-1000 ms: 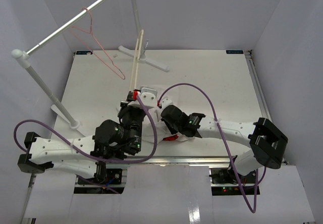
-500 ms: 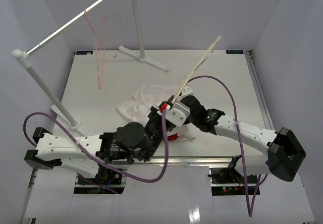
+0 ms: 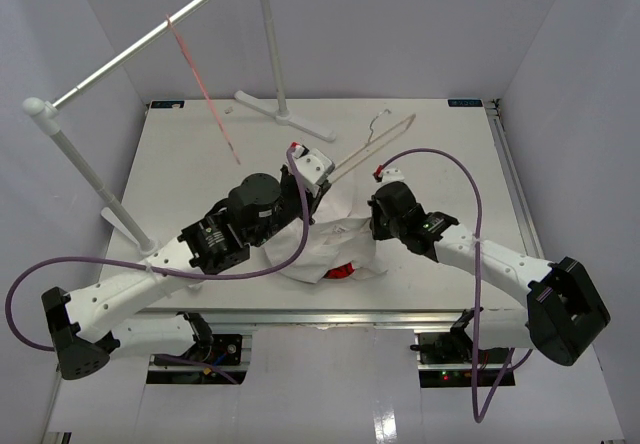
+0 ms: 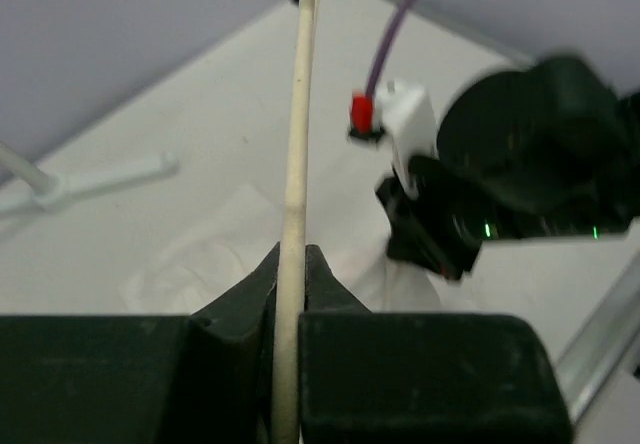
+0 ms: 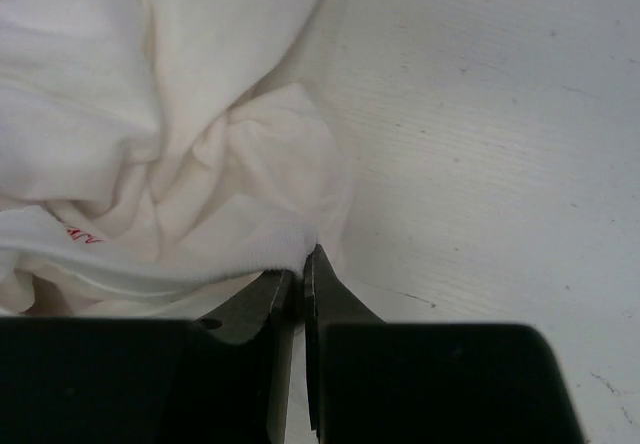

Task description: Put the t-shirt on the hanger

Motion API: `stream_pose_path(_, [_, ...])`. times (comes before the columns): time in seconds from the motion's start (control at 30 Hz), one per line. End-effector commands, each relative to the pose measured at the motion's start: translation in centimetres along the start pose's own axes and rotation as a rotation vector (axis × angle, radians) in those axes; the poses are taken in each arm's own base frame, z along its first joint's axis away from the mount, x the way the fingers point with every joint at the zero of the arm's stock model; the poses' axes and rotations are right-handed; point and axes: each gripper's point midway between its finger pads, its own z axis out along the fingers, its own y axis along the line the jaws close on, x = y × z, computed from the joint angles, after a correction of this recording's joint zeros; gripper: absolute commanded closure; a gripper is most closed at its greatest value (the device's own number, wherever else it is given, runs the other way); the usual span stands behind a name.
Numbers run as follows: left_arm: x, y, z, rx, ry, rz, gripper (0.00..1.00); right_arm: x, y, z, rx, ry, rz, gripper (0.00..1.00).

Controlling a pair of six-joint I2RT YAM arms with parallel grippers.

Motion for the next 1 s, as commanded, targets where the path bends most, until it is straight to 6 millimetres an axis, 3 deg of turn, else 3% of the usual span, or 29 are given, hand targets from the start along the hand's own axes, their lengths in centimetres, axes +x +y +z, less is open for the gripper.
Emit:
stream_pose_path(0.0, [0.3,-1.1,-2.5,0.071,0.057,-0.125,1.00,-2.0,-1.4,-0.8,-0.029,-0.067,0.103,0.92])
stream_pose_path(0.13, [4.1,0.5,-5.5,-0.003,0.163,-0.134,1.00,-3.2,-2.2,-1.7,-0.024,-0.110,0.126,0.92])
stream_pose_path(0.23, [5.9,0.6,-7.1,-0.004,0.225,-0.138,1.00,-3.3,-2.8,-1.8,-0.020,-0.107,0.141,0.92])
stream_pose_path(0.4, [5.9,-2.5,-9.8,0.216,0.230,-0.145,1.00,-4.1,-3.5,-2.0,0.000,-0.111,0.154,0.92])
stream_pose_path(0.47, [6.5,-2.8,-10.5,0.241,0.238,-0.136,1.00,-4.5,-3.4,-2.3,-0.002,-0.122,0.153,0.92])
stream_pose_path(0.77, [11.2,-3.0,-10.9,0.233,0.392,-0.113,1.00,-6.1,-3.7,-3.4,0.018,-0.153,0.147,0.92])
stream_pose_path(0.97, [11.5,-1.3,-10.7,0.136,0.374,-0.102,1.00,-6.6,-3.7,-4.1,0.015,-0.168,0.135,0.92])
